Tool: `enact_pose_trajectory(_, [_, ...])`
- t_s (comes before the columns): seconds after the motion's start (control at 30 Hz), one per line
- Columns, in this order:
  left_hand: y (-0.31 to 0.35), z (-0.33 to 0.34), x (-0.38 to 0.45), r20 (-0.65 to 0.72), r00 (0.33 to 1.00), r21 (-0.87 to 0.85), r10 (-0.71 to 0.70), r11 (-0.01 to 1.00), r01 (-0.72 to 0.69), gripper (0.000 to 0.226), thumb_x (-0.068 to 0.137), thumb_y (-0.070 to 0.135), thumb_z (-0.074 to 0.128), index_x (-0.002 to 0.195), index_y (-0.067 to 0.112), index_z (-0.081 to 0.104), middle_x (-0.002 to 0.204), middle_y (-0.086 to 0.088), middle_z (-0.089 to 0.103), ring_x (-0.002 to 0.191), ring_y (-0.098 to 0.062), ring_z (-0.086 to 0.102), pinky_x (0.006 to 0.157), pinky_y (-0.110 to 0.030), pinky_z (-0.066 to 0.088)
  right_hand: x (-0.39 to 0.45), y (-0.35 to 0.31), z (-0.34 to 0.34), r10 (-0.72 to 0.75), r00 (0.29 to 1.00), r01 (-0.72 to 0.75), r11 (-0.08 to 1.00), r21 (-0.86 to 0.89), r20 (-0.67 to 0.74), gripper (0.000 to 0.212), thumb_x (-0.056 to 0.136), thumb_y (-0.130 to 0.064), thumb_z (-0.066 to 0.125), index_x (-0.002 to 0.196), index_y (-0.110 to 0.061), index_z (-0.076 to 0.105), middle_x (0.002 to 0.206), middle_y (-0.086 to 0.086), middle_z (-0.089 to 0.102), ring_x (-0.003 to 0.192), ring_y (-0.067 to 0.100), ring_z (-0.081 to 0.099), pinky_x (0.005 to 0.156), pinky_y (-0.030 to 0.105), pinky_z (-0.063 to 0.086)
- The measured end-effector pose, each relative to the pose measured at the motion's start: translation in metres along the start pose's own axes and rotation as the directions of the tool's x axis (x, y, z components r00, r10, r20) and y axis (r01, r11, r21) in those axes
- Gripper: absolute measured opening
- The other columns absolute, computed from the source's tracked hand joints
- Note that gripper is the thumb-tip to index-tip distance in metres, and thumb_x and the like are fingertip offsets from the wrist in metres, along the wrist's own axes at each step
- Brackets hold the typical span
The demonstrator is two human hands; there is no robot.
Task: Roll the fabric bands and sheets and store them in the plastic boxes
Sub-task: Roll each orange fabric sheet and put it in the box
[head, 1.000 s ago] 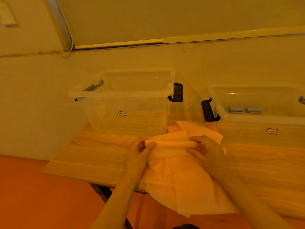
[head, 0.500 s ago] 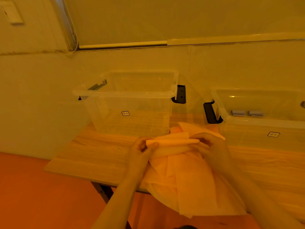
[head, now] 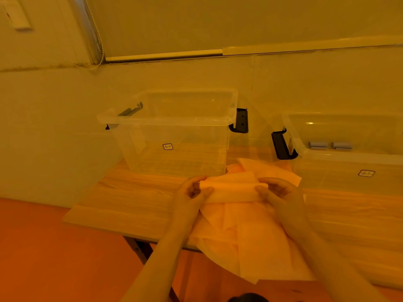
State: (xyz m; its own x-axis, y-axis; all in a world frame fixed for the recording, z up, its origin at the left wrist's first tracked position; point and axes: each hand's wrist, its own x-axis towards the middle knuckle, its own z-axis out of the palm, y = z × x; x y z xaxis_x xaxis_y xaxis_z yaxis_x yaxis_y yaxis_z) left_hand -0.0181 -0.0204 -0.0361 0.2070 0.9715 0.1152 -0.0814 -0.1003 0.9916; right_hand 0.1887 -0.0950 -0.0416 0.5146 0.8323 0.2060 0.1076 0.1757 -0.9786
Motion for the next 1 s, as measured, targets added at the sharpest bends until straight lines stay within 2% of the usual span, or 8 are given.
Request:
enact_pose_trajectory(0.23, [-0.002,0.000,0.000,-0.051,0.998,0.078,0.024,0.997,-0.020,0.003,0.085,0.019,0.069,0.087,0.017,0.069,0.088,-0.012,0.069,0.080,-0.022,0.063,0.068,-0.039,0.051,-0.001,0.004,0.002,0.000,1.000,0.000,1.000,-0.023,0.030,0.035,0.075,-0.006,0.076,0.104,-0.022,0.067,0.107,-0.012,0.064,0.095,0.002,0.062,0.069,0.015,0.053])
enact_pose_trajectory(0.37, [-0.002,0.001,0.000,-0.041,0.997,0.121,0.063,0.991,-0.058,0.009,0.087,0.021,0.067,0.085,0.012,0.069,0.086,-0.011,0.067,0.074,-0.013,0.061,0.065,-0.033,0.048,-0.002,0.007,0.002,-0.115,0.993,0.117,0.988,-0.101,0.021,0.030,0.076,-0.006,0.075,0.101,-0.021,0.066,0.106,-0.006,0.065,0.099,0.008,0.061,0.079,0.019,0.052])
enact_pose_trajectory(0.47, [-0.002,0.002,0.001,-0.024,0.999,0.095,0.030,0.995,-0.028,0.012,0.085,0.018,0.069,0.095,0.024,0.068,0.094,-0.001,0.070,0.084,-0.012,0.066,0.065,-0.024,0.053,-0.003,0.006,0.002,-0.154,0.988,0.153,0.981,-0.119,0.005,0.025,0.079,-0.010,0.074,0.099,-0.021,0.065,0.101,-0.009,0.065,0.096,0.005,0.060,0.075,0.013,0.051])
enact_pose_trajectory(0.6, [-0.004,0.001,0.002,0.001,1.000,0.070,0.016,0.997,-0.016,0.026,0.081,0.010,0.071,0.102,0.025,0.065,0.097,0.000,0.071,0.087,-0.012,0.067,0.072,-0.028,0.056,-0.001,0.008,0.002,-0.151,0.989,0.149,0.981,-0.126,-0.004,0.020,0.082,-0.012,0.072,0.100,-0.018,0.065,0.099,-0.009,0.065,0.096,0.005,0.060,0.075,0.011,0.051])
enact_pose_trajectory(0.73, [-0.005,0.002,0.002,-0.033,0.999,0.100,0.036,0.994,-0.032,0.007,0.084,0.015,0.070,0.088,0.011,0.066,0.084,-0.007,0.066,0.076,-0.016,0.061,0.064,-0.032,0.048,0.000,0.010,0.001,-0.129,0.992,0.129,0.988,-0.087,-0.004,0.029,0.078,-0.009,0.074,0.105,-0.018,0.066,0.106,-0.007,0.065,0.098,0.007,0.061,0.078,0.019,0.054])
enact_pose_trajectory(0.83, [-0.007,0.001,0.002,-0.041,0.996,0.140,0.074,0.988,-0.068,0.021,0.087,0.021,0.067,0.084,0.001,0.063,0.080,-0.014,0.061,0.071,-0.019,0.055,0.063,-0.037,0.043,0.000,0.012,0.000,-0.128,0.992,0.128,0.988,-0.086,0.007,0.035,0.076,-0.006,0.076,0.108,-0.018,0.067,0.109,-0.003,0.066,0.098,0.012,0.062,0.081,0.024,0.054])
enact_pose_trajectory(0.97, [-0.003,0.001,0.001,-0.034,0.999,0.110,0.039,0.993,-0.035,0.007,0.084,0.017,0.069,0.090,0.016,0.066,0.087,-0.003,0.068,0.079,-0.017,0.064,0.065,-0.032,0.051,0.000,0.012,-0.001,-0.151,0.988,0.151,0.982,-0.116,0.011,0.029,0.079,-0.009,0.074,0.105,-0.019,0.066,0.105,-0.006,0.066,0.097,0.010,0.062,0.079,0.020,0.053])
enact_pose_trajectory(1.0, [-0.004,0.001,0.001,-0.022,0.999,0.091,0.025,0.996,-0.022,0.014,0.083,0.015,0.071,0.095,0.021,0.065,0.091,-0.002,0.070,0.083,-0.016,0.066,0.066,-0.030,0.054,0.000,0.011,-0.001,-0.159,0.987,0.158,0.980,-0.120,0.005,0.028,0.080,-0.009,0.073,0.105,-0.019,0.066,0.103,-0.008,0.065,0.096,0.008,0.062,0.078,0.018,0.053])
